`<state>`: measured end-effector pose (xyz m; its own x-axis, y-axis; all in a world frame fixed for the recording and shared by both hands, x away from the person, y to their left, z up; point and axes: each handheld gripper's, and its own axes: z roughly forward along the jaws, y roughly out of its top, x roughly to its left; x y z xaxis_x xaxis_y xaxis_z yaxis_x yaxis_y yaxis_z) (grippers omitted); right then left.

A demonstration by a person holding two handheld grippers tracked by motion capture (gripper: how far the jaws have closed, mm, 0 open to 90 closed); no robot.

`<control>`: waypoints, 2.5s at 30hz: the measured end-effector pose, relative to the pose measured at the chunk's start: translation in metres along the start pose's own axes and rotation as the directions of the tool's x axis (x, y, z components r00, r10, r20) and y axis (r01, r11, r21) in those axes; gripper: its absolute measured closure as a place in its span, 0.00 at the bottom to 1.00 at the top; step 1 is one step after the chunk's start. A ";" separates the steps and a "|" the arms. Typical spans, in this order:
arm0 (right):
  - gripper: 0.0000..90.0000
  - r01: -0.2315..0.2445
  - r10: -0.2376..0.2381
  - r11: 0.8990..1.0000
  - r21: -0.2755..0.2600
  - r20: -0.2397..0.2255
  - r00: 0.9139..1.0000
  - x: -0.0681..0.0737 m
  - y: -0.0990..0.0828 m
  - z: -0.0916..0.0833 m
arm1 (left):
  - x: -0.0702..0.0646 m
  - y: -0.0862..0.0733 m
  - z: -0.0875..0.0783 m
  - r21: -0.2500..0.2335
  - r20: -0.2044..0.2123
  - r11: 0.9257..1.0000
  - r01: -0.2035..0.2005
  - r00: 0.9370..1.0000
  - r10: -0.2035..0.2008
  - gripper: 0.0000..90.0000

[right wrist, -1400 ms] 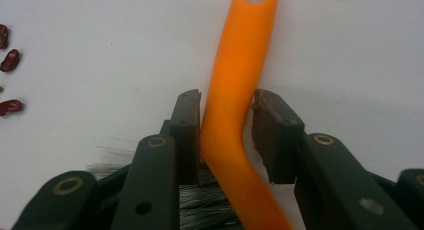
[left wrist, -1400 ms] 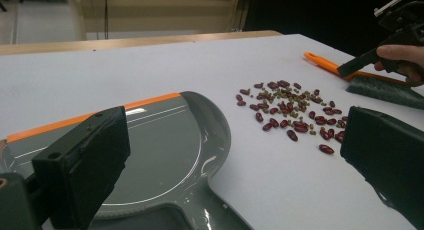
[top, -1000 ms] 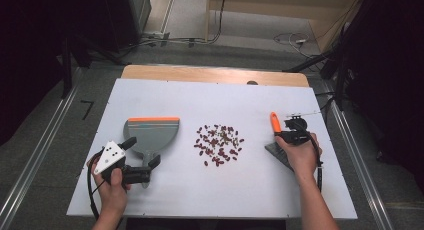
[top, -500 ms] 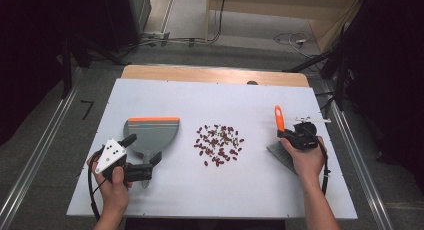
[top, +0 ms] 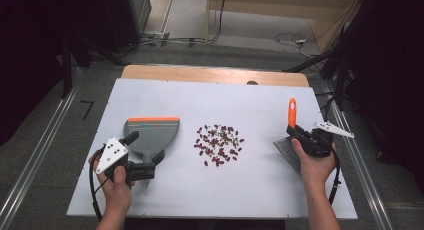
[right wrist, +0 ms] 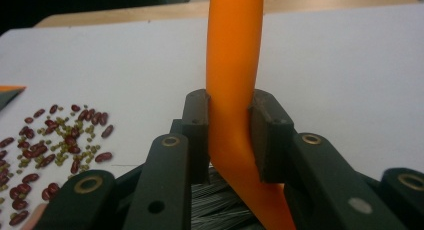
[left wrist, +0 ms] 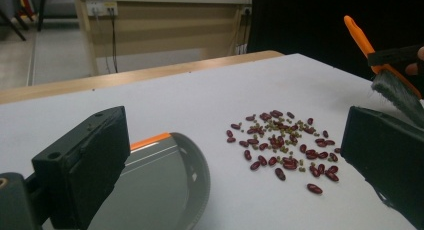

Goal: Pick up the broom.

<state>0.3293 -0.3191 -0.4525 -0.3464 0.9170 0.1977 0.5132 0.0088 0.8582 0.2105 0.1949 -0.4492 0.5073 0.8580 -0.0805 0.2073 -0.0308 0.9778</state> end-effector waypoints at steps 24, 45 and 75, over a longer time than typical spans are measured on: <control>0.78 0.044 -0.100 0.966 -0.253 -0.212 0.972 0.074 0.034 -0.038 | -0.044 0.020 0.043 -0.006 0.212 0.999 -0.041 0.976 0.041 0.00; 0.78 0.130 -0.224 0.955 -0.267 -0.360 0.906 0.165 0.020 -0.025 | -0.084 0.015 0.060 0.060 0.297 0.998 -0.009 0.955 -0.009 0.01; 0.78 0.142 -0.285 0.930 -0.340 -0.422 0.860 0.208 0.001 -0.027 | -0.118 0.006 0.076 0.138 0.371 0.990 0.043 0.924 -0.092 0.89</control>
<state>0.2367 -0.1393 -0.3973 -0.7761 0.6181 0.1252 0.1612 0.0024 0.9869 0.2159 0.0546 -0.4484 0.7600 0.6055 -0.2364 0.3424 -0.0638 0.9374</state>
